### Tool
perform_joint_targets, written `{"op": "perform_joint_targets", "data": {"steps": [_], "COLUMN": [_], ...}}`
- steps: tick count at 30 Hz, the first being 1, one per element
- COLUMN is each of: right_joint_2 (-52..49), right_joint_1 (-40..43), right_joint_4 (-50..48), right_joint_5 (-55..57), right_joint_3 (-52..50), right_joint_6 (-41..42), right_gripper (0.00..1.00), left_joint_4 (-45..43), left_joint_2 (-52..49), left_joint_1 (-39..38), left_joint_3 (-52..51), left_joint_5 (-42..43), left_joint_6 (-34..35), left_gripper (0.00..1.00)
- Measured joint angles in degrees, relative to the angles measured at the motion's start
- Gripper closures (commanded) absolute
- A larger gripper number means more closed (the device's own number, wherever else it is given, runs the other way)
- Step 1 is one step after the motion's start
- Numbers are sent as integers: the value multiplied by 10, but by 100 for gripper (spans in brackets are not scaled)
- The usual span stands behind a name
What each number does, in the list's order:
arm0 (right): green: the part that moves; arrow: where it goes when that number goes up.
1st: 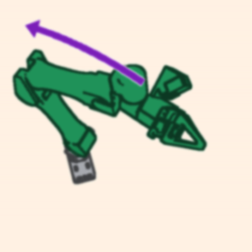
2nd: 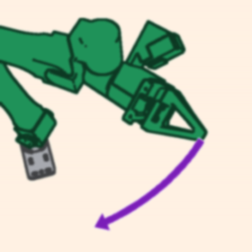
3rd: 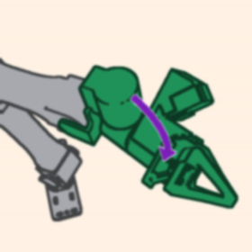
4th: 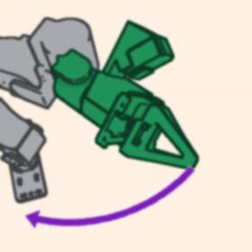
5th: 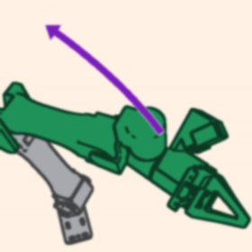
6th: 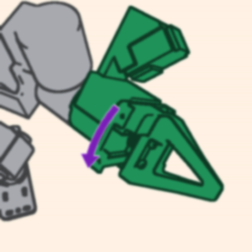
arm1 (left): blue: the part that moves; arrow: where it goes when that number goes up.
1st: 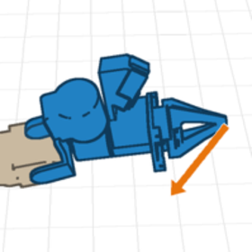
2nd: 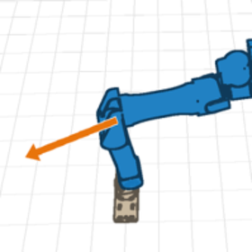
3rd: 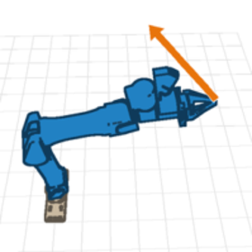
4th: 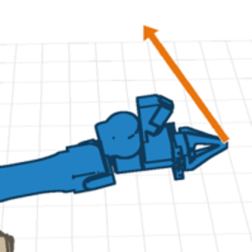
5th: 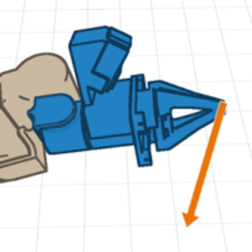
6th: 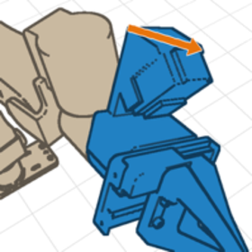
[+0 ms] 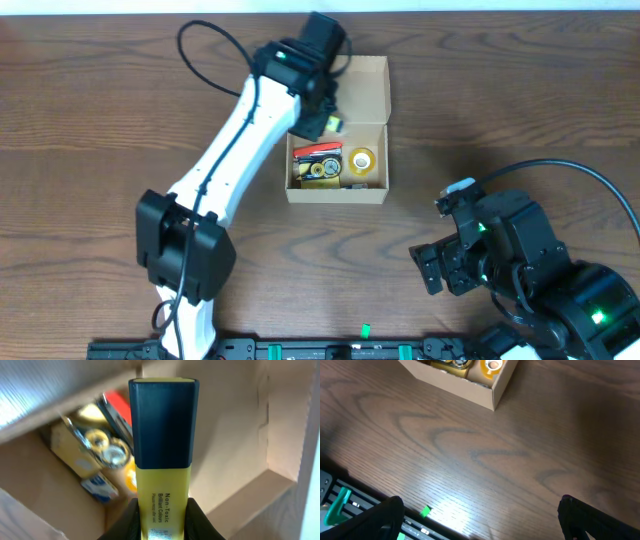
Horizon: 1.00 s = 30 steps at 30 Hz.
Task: Pack container
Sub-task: 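Carry the highlighter over the box with the left gripper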
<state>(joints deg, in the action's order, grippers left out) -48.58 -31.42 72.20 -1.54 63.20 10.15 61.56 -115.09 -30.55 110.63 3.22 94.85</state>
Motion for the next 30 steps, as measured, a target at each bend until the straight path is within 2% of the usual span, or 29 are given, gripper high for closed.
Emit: {"op": "perform_joint_targets", "data": {"steps": [6,11,21,30], "right_joint_2": [0,0,0,0], "right_joint_1": [0,0,0,0], "right_joint_4": [0,0,0,0], "right_joint_5": [0,0,0,0], "right_joint_3": [0,0,0,0], "right_joint_6": [0,0,0,0], "right_gripper": [1,1,1,1], "left_joint_4": [-16,-9,8,-14], "left_joint_2": [-3,-39,-84,-94], "left_joint_1": [-70,-86,-67,-59], "left_joint_3": [0,0,0,0], "left_joint_5": [-54,-67,-72,-64], "left_joint_6": [126,207,211,209], "left_gripper": [94,94,94,94]}}
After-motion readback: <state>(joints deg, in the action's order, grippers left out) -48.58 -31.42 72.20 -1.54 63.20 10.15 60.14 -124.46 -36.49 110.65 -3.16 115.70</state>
